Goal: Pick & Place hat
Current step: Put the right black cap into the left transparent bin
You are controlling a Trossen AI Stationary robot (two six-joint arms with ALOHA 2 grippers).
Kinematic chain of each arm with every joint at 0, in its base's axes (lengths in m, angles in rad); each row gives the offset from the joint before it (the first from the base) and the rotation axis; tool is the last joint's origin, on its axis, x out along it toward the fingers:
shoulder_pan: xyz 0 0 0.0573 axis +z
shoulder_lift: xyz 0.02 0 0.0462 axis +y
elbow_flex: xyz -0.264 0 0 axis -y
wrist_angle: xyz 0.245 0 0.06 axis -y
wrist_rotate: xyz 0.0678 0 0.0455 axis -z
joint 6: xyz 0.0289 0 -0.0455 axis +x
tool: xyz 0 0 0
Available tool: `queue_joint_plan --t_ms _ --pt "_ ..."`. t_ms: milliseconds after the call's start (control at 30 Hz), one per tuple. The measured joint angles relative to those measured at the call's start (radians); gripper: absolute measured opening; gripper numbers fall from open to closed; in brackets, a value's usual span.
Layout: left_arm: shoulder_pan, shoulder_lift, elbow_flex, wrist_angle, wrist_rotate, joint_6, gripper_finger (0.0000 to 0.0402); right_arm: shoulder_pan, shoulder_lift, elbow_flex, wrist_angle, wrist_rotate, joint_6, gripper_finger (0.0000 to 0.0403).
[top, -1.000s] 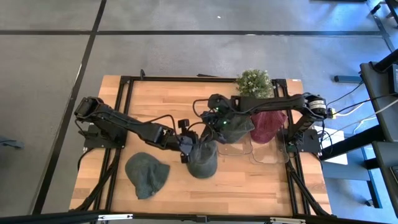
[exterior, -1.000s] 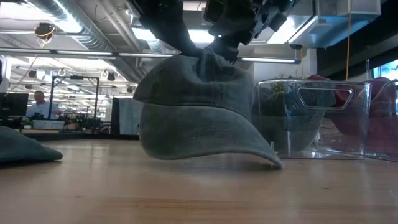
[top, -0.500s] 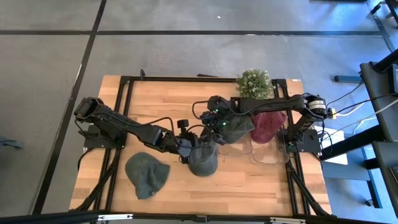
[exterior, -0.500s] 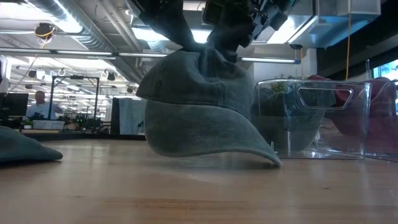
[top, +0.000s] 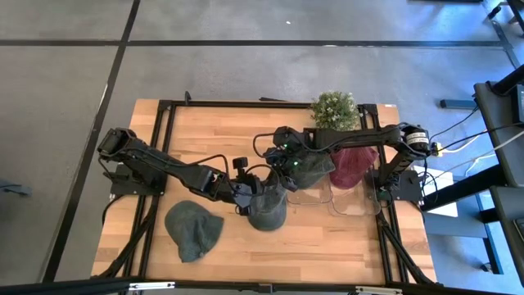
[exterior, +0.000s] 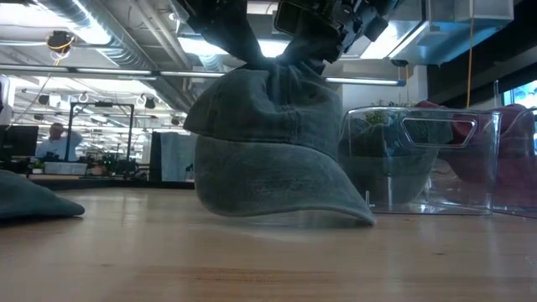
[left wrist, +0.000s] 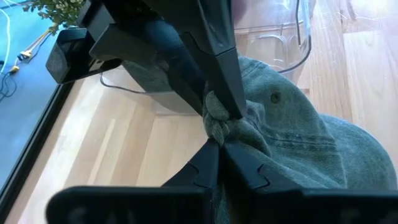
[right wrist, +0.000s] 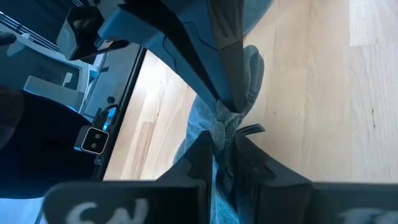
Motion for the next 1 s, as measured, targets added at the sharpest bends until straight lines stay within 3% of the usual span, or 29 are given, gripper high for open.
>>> queue_joint_plan --t_ms 333,667,867,1000 --pt "0.002 0.0 0.0 0.002 0.001 -0.058 0.0028 0.0 0.0 0.0 0.001 0.0 0.027 0.0036" --pt "0.0 -0.007 0.0 -0.016 -0.006 -0.083 0.0104 -0.002 -0.014 0.0 0.001 0.027 0.024 0.0036" --pt "-0.005 -0.104 0.0 -0.062 -0.059 -0.03 0.0122 -0.035 -0.069 0.0 0.003 0.097 0.003 0.0036" --pt "-0.005 -0.212 -0.003 -0.053 -0.014 -0.037 0.012 -0.055 -0.121 0.007 -0.003 0.163 0.001 0.0037"
